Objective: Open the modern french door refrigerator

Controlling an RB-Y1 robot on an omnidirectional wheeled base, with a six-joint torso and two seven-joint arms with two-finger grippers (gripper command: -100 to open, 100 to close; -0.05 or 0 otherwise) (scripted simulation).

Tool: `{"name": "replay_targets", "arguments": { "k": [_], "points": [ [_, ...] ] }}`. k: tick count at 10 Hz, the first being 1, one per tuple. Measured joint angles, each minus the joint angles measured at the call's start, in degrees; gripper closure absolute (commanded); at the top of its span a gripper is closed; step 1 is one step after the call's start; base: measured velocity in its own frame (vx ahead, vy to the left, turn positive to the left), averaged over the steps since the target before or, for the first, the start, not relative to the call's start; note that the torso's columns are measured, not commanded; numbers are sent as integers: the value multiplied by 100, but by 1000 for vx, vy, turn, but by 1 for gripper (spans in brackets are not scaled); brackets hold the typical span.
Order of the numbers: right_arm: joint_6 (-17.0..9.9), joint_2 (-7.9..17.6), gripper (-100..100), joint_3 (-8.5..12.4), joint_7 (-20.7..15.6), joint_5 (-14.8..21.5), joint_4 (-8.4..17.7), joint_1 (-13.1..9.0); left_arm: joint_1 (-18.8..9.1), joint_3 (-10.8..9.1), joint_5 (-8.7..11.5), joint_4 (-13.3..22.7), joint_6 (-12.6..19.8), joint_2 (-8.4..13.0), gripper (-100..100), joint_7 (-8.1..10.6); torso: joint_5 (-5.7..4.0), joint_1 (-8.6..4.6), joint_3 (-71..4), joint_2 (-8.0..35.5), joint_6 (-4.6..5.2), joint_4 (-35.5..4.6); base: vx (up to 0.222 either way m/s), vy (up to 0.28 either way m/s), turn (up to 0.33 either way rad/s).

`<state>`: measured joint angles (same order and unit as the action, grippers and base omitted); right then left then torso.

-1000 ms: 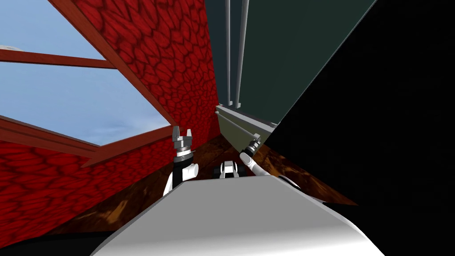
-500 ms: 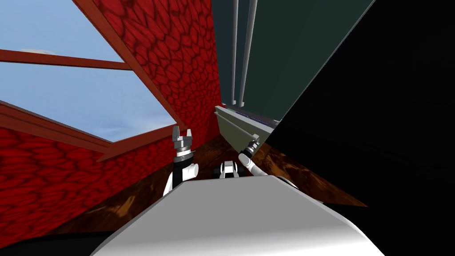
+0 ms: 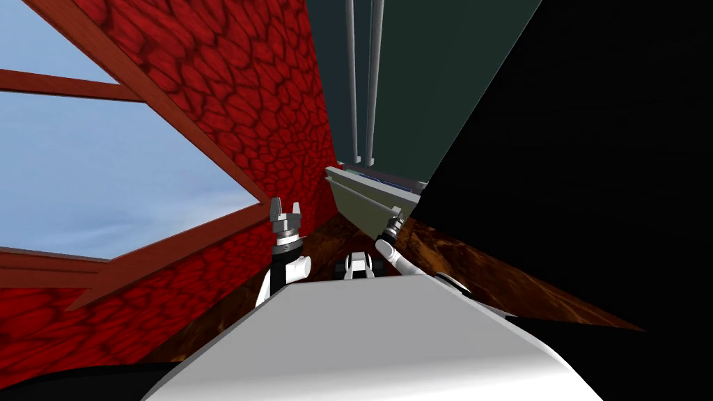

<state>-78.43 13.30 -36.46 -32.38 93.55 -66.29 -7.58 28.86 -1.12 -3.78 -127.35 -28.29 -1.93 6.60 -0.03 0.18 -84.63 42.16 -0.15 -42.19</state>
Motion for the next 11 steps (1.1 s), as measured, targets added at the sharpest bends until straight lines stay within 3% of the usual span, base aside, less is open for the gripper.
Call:
{"name": "replay_targets", "arguments": {
  "k": [11],
  "points": [
    [1412, 514, 100, -250, 828, 249, 200, -355, -1, 0, 0, 0, 0, 1, 0, 0, -3, 5, -7, -14, -17, 9, -30, 128, -239]
  ]
}}
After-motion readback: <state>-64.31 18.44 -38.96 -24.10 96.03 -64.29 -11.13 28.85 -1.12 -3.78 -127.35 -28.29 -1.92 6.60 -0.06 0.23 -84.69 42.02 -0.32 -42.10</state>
